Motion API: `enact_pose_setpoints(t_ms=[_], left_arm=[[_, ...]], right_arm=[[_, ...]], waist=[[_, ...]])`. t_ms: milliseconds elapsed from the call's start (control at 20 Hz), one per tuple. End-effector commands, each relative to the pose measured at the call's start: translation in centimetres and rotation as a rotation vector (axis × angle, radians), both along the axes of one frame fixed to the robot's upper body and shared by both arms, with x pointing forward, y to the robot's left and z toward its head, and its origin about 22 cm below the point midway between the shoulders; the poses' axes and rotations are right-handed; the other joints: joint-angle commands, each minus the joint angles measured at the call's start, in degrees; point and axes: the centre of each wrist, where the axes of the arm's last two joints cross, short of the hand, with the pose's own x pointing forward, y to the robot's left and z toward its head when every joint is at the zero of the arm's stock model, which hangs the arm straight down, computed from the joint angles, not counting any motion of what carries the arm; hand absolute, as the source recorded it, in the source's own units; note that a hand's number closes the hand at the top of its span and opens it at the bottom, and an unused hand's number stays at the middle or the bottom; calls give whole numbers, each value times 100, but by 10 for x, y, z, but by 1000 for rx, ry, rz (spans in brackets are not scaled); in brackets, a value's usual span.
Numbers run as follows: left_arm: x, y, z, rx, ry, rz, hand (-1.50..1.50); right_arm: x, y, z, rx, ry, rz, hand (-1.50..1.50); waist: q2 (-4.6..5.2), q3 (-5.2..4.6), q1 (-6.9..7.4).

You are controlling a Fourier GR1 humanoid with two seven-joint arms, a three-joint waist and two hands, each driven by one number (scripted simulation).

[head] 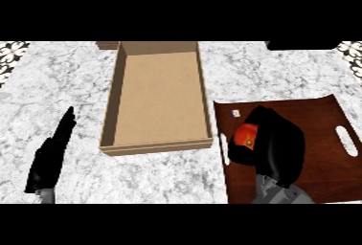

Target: Pick the tomato from the tray and place it in the cardboard box

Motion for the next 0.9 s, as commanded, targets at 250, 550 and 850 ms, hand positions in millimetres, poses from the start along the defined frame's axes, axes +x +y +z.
enact_pose_setpoints(t_ms=[250,550,850], left_arm=[[4,-15,1,-11,-23,-39,0],[24,-8,3,-12,-6,-40,0],[26,-9,9,-7,-12,-60,0]], right_arm=[[-39,69,83,132,-300,131,150],[5,86,109,169,-287,163,150],[49,109,128,164,-248,112,150]], waist=[[100,12,218],[126,12,213],[145,7,318]])
